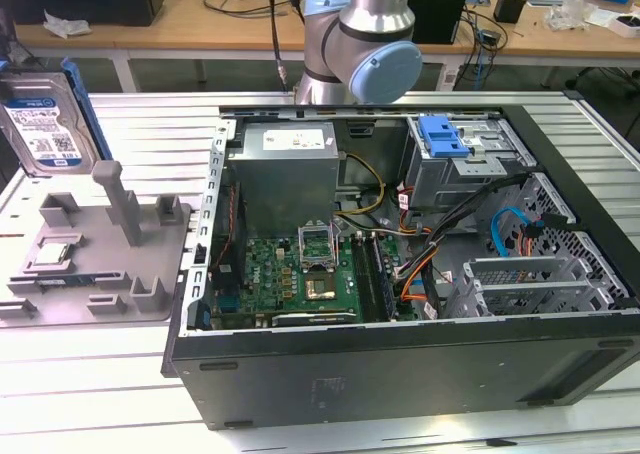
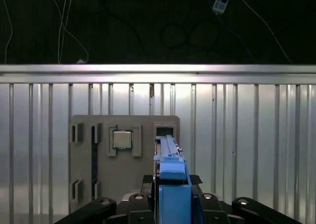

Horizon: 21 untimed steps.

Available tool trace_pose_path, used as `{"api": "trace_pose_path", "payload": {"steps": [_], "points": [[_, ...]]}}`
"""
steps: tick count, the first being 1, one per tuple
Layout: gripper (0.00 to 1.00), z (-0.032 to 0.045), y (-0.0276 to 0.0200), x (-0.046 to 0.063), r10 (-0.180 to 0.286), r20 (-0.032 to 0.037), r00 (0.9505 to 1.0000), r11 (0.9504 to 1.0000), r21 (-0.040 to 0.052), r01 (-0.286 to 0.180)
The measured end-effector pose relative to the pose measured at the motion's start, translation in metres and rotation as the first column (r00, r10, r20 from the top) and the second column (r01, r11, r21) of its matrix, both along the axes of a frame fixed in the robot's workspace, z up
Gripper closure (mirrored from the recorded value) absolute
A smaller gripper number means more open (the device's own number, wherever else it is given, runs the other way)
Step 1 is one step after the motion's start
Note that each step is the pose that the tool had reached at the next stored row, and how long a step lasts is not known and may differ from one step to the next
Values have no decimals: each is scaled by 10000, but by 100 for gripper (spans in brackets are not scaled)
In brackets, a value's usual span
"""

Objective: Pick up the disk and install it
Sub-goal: 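Pick up the disk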

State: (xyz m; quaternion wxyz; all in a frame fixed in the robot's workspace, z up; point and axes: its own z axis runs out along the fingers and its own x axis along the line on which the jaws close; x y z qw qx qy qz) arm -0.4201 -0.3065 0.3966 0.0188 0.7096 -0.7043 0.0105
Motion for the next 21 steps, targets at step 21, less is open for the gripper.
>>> {"api": "trace_pose_path", "payload": {"steps": [21], "points": [[63, 602, 0, 0, 0, -1, 10000, 10000, 0, 0]]}}
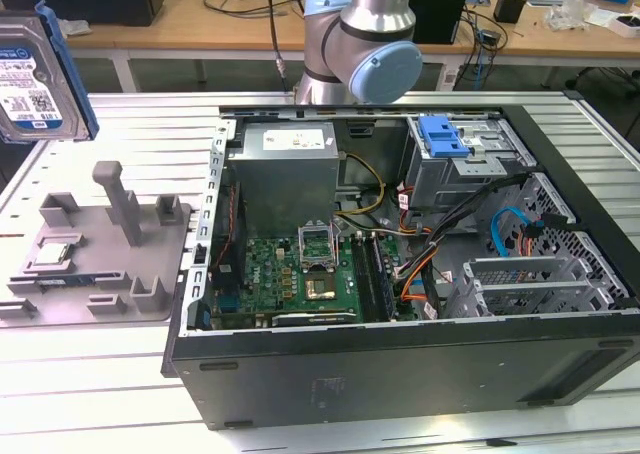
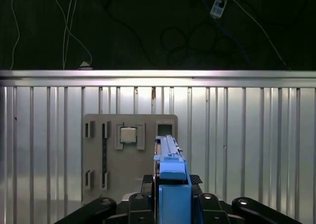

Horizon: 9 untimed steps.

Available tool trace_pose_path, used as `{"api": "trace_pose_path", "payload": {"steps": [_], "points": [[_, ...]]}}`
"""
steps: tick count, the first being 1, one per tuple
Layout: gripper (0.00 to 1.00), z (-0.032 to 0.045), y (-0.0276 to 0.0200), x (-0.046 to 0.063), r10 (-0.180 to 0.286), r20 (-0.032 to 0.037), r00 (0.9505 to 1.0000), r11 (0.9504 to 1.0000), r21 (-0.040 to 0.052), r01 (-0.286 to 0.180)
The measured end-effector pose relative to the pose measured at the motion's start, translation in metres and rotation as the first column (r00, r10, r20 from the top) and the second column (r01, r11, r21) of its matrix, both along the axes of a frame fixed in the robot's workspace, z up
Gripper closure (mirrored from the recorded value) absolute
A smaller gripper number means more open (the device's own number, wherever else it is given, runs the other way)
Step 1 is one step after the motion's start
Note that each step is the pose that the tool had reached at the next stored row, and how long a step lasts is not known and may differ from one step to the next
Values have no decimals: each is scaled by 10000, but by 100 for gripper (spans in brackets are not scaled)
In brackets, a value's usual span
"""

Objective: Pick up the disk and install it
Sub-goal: 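Pick up the disk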

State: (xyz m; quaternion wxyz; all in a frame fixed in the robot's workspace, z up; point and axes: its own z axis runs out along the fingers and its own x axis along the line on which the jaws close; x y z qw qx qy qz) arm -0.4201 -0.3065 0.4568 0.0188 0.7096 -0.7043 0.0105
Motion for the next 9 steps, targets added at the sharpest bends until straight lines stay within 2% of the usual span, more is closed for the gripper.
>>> {"api": "trace_pose_path", "payload": {"steps": [3, 6, 9], "points": [[63, 76, 0, 0, 0, 1, 10000, 10000, 0, 0], [63, 192, 0, 0, 0, 0, 10000, 10000, -1, 0], [63, 240, 0, 0, 1, 1, 10000, 10000, -5, -1]]}}
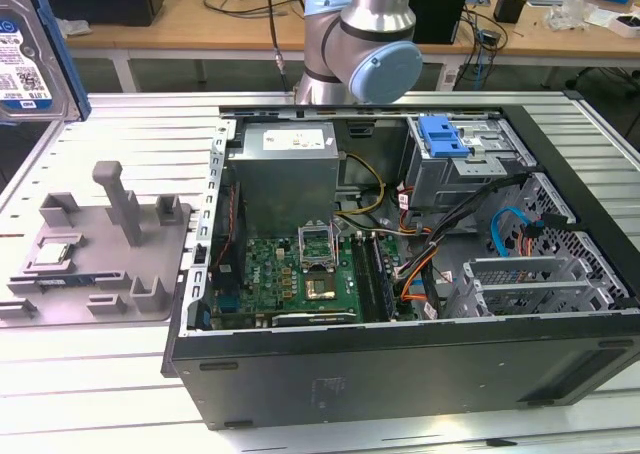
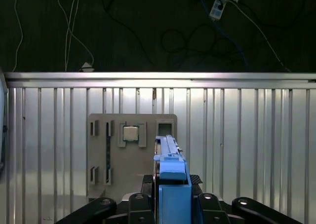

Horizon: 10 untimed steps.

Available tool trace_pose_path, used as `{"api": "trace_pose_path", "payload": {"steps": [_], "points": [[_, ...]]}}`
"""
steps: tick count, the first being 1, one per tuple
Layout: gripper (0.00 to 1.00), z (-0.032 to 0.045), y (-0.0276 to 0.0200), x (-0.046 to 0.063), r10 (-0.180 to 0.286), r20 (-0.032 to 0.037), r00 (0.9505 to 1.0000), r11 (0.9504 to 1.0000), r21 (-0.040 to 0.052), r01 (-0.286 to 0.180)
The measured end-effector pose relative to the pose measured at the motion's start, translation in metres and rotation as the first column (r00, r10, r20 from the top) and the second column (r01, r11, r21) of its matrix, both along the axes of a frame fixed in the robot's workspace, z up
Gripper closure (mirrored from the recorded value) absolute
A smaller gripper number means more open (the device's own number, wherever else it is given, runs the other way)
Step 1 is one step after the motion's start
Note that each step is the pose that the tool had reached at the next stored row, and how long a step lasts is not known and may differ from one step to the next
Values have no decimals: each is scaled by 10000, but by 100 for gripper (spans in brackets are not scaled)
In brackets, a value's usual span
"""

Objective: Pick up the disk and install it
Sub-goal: 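Pick up the disk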

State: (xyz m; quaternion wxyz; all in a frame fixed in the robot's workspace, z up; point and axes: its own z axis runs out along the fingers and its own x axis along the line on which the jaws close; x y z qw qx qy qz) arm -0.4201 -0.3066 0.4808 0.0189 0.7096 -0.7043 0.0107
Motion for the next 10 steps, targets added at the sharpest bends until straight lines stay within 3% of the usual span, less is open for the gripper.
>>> {"api": "trace_pose_path", "payload": {"steps": [7, 10], "points": [[63, 5, -2, 1, -2, -1, 10000, 10000, -12, 2], [63, 28, -58, 100, -1, 0, 10000, 10000, -12, 1]]}}
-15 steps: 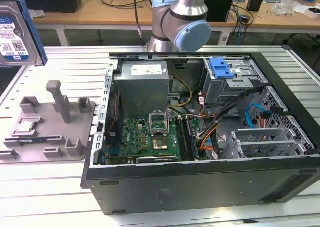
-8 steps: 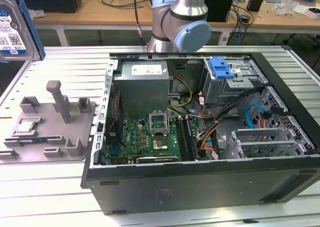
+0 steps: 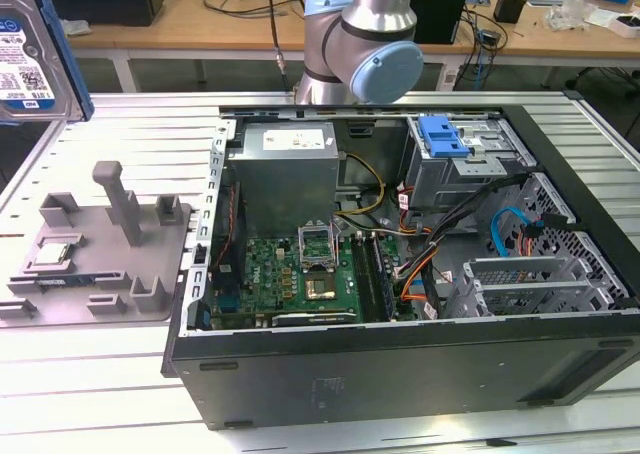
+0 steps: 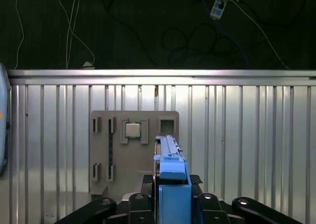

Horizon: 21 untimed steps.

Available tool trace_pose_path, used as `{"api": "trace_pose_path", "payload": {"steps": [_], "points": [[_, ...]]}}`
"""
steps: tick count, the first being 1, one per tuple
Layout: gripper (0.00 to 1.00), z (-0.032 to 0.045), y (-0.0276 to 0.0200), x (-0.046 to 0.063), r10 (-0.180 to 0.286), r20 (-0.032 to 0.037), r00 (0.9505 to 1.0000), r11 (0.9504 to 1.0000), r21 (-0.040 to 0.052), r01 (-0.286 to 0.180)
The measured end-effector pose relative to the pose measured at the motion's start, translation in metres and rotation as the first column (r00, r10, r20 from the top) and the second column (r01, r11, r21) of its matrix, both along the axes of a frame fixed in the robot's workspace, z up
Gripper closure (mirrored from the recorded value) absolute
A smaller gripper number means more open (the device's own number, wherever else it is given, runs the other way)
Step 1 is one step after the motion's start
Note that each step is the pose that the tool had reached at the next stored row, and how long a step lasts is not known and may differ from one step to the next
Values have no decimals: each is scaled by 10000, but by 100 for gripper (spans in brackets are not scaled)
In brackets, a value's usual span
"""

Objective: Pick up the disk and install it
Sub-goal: 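Pick up the disk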

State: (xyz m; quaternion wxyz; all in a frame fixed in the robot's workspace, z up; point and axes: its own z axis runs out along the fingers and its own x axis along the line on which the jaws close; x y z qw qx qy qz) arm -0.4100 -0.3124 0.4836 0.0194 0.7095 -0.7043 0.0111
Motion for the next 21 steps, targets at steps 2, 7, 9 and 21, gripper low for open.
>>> {"api": "trace_pose_path", "payload": {"steps": [2, 7, 9, 21], "points": [[63, 10, -59, 93, 0, 0, 10000, 10000, 0, 0], [63, 27, -171, 319, 0, 0, 10000, 10000, 0, 0], [63, 35, -230, 457, 0, 0, 10000, 10000, 1, 0], [63, 59, -476, 1020, -1, -1, 10000, 10000, 0, 1]]}}
